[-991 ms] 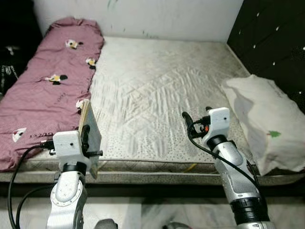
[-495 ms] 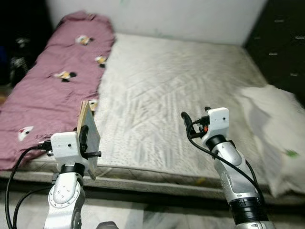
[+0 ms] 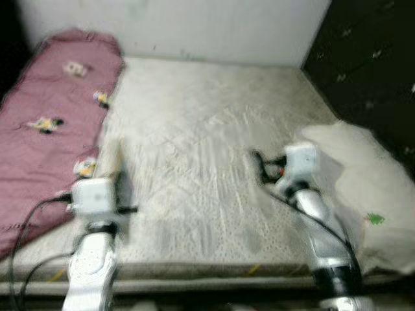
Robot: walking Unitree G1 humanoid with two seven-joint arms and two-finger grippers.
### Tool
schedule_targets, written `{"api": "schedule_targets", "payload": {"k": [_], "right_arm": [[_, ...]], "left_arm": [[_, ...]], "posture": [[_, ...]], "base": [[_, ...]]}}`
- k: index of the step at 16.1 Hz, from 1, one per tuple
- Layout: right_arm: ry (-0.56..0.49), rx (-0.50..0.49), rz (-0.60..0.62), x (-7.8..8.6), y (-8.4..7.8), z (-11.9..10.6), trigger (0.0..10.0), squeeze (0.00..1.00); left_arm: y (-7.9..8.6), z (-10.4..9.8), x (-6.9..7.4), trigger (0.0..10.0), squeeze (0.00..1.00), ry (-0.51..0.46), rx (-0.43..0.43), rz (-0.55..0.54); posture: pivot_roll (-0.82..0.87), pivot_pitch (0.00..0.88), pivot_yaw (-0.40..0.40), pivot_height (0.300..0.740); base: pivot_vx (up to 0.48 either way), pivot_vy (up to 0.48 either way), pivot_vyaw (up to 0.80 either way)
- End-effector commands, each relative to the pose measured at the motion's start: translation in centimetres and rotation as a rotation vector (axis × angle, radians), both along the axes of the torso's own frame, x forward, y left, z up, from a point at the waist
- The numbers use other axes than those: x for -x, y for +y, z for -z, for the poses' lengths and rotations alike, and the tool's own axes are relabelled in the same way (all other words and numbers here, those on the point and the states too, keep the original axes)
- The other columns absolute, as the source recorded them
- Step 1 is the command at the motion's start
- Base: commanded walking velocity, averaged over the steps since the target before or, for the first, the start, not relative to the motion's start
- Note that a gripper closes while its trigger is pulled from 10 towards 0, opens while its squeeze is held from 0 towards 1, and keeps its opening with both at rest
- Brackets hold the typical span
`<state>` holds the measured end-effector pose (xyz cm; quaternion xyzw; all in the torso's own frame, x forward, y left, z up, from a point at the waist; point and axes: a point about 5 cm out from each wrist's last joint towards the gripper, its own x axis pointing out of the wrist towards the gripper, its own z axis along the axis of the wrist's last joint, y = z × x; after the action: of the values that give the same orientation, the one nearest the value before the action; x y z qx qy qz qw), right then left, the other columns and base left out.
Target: Clean up the room
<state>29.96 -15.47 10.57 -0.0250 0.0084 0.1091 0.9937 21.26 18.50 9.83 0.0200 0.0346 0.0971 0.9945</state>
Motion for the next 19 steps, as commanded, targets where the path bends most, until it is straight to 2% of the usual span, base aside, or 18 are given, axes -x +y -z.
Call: {"api": "schedule_targets", "payload": {"k": [1,5,6,8,10,13,14,17,18,19], "right_arm": [[0.01,-0.003,0.016,0.2,-0.7,0.1,10.0,0.0],[0.136,-0.024,-0.049,2.6,-1.6,1.5,10.0,0.0],[0.174,-0.051,-0.013,3.3,-2.2,2.2,10.0,0.0],[0.207,-0.062,0.043,3.6,-2.5,3.6,10.0,0.0],[0.215,-0.028,0.055,3.4,-2.4,4.9,10.0,0.0],[0.184,0.036,0.036,2.5,-1.6,4.7,10.0,0.0],[0.174,0.034,0.04,2.0,-1.1,4.1,10.0,0.0],[0.16,0.038,0.015,1.7,0.2,4.2,10.0,0.0],[0.089,0.072,-0.007,1.8,0.9,3.9,10.0,0.0],[0.061,0.082,-0.035,1.8,1.2,3.9,10.0,0.0]], "left_arm": [[0.2,-0.7,0.3,10.0,0.0,-0.028,-0.015,-0.013],[0.5,0.0,2.2,10.0,0.0,0.013,-0.044,-0.037],[0.4,0.0,2.7,10.0,0.0,0.009,-0.077,-0.022],[0.3,1.0,2.7,10.0,0.0,0.02,-0.064,-0.031],[0.2,2.5,1.8,10.0,0.0,0.035,-0.064,-0.037],[-0.3,2.7,-0.3,10.0,0.0,0.019,-0.112,0.019],[-0.5,2.3,-0.8,10.0,0.0,0.0,-0.103,0.032],[-0.1,2.7,-0.8,10.0,0.0,-0.007,-0.097,0.047],[0.3,3.3,-1.3,10.0,0.0,-0.006,-0.13,0.057],[0.6,3.6,-1.5,10.0,0.0,-0.003,-0.123,0.06]], "posture": [[0.02,0.0,-0.054,0.74],[0.03,0.0,-0.062,0.74],[0.03,0.0,-0.065,0.74],[0.03,0.0,-0.067,0.74],[0.04,0.0,-0.08,0.74],[0.05,0.0,-0.079,0.74],[0.03,0.0,-0.054,0.74],[-0.01,0.0,0.043,0.74],[-0.03,0.0,0.08,0.74],[-0.05,0.0,0.093,0.74]], "base": [[0.0,0.0,0.0],[0.0,0.0,0.0],[0.0,0.0,0.0],[0.0,0.0,0.0],[0.0,0.0,0.0],[0.0,0.0,0.0],[0.0,0.0,0.0],[0.0,0.0,0.0],[0.0,0.0,0.0],[0.0,0.0,0.0]]}}
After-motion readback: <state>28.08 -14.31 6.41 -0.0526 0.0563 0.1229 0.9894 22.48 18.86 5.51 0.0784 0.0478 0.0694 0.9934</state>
